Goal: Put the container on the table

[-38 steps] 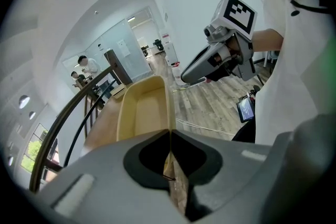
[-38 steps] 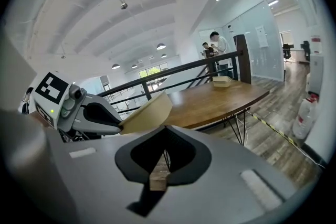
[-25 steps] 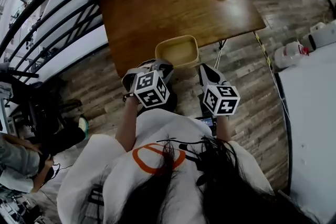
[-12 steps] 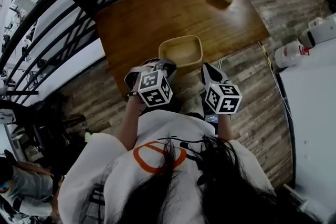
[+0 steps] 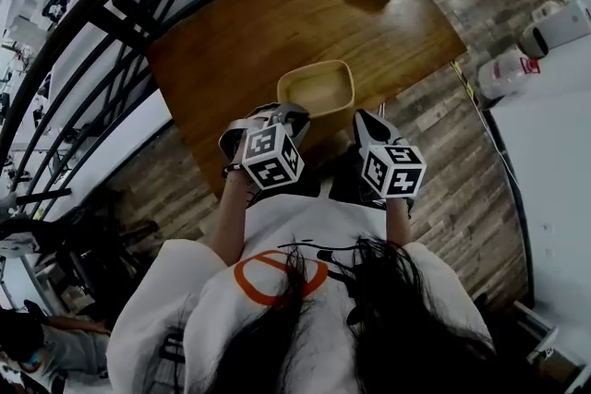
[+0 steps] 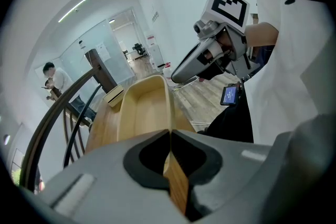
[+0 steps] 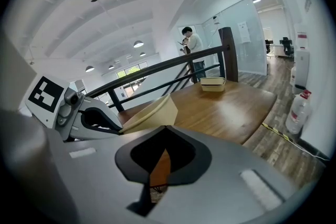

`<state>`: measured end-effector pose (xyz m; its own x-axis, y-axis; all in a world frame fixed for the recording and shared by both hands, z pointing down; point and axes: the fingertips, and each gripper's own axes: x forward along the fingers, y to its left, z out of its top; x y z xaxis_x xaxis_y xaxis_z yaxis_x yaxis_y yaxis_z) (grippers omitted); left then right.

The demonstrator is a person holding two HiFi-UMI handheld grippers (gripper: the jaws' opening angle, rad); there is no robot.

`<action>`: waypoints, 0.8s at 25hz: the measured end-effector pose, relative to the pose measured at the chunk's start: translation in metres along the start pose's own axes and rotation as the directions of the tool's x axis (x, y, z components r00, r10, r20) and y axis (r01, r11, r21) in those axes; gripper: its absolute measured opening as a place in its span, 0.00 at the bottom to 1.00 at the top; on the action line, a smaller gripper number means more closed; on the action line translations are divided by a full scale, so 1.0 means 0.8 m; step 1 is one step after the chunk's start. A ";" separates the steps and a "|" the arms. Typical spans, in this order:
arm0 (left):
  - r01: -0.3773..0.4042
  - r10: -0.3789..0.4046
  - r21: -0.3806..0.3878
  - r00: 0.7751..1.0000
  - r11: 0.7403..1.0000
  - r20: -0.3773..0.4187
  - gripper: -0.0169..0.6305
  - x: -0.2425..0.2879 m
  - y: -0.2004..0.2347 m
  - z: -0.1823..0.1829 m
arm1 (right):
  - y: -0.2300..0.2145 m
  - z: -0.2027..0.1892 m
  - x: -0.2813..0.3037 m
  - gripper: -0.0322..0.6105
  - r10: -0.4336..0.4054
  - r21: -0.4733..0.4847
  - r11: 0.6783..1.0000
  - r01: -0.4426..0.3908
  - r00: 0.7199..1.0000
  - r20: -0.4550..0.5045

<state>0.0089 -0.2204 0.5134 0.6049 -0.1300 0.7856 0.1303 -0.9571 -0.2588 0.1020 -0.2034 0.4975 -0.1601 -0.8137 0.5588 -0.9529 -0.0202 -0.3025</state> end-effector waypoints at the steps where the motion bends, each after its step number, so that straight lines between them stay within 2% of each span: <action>1: 0.000 0.000 0.000 1.000 1.000 -0.002 0.05 0.005 0.004 0.003 | -0.006 0.003 0.004 0.08 0.002 0.001 1.000 -0.002 1.000 -0.002; 7: -0.015 0.014 -0.031 0.999 0.999 -0.029 0.05 0.042 0.038 0.021 | -0.045 0.026 0.032 0.08 0.045 -0.013 0.999 -0.046 0.999 -0.029; 16: -0.061 0.053 -0.115 0.996 0.991 -0.075 0.05 0.111 0.108 0.066 | -0.142 0.088 0.073 0.08 0.100 -0.052 0.993 -0.104 0.992 -0.078; 20: -0.086 0.075 -0.116 0.993 0.990 -0.091 0.05 0.145 0.146 0.085 | -0.176 0.110 0.088 0.08 0.125 -0.055 0.990 -0.129 0.989 -0.084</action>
<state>0.1474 -0.3301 0.5362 0.5394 -0.2248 0.8115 -0.0140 -0.9660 -0.2583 0.2477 -0.3090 0.5117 -0.2987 -0.7580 0.5798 -0.9369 0.1171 -0.3295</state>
